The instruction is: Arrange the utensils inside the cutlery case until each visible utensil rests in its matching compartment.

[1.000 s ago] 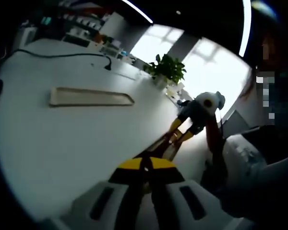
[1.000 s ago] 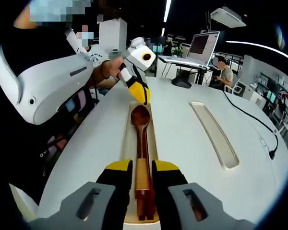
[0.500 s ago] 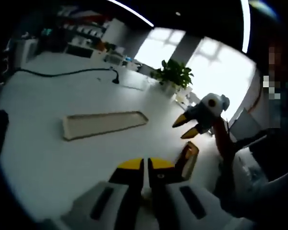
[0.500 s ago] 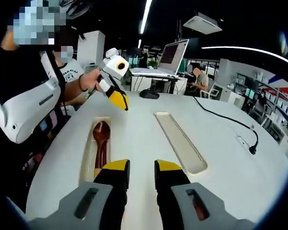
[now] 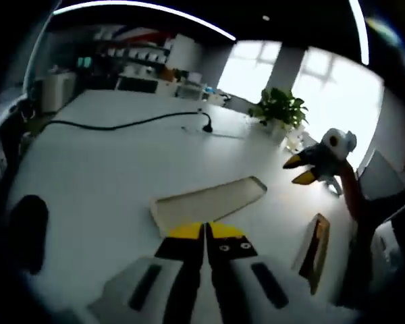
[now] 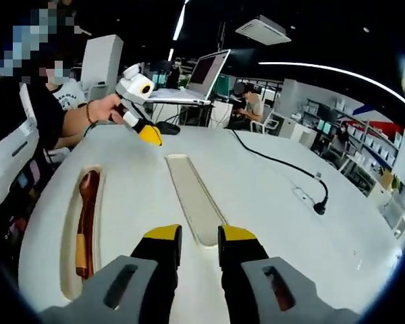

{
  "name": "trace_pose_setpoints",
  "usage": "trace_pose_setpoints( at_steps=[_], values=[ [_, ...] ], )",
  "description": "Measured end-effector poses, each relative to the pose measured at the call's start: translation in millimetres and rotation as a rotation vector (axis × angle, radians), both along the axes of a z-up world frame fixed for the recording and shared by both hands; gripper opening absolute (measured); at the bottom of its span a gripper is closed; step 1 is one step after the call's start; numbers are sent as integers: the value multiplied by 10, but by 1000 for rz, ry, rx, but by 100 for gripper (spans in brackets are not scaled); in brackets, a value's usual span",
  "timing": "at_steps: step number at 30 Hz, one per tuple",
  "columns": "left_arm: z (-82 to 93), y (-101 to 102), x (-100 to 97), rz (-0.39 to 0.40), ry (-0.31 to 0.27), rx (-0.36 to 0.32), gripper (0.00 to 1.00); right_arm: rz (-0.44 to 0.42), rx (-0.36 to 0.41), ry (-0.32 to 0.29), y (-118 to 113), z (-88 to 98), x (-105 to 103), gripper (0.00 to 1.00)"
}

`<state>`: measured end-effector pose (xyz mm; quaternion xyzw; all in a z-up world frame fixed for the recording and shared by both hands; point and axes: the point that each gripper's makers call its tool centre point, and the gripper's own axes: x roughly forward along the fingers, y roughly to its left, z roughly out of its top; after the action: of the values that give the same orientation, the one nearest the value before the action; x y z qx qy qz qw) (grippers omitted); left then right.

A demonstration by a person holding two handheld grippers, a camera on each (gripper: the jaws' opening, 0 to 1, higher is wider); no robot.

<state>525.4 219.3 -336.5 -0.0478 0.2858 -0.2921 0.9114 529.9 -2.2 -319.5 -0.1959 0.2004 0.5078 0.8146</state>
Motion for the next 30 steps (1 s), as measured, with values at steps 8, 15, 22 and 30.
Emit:
trace_pose_setpoints(
  at_steps=[8, 15, 22, 30],
  values=[
    [-79, 63, 227, 5, -17, 22, 5, -129, -148, 110, -86, -293, 303, 13],
    [-93, 171, 319, 38, -26, 17, 18, -93, -197, 141, 57, -400, 340, 19],
    [-167, 120, 279, 22, -17, 27, 18, -126, -257, 222, 46, -547, 347, 14],
    [-247, 129, 191, 32, 29, -20, 19, -167, -282, 263, 68, -577, 285, 10]
  ],
)
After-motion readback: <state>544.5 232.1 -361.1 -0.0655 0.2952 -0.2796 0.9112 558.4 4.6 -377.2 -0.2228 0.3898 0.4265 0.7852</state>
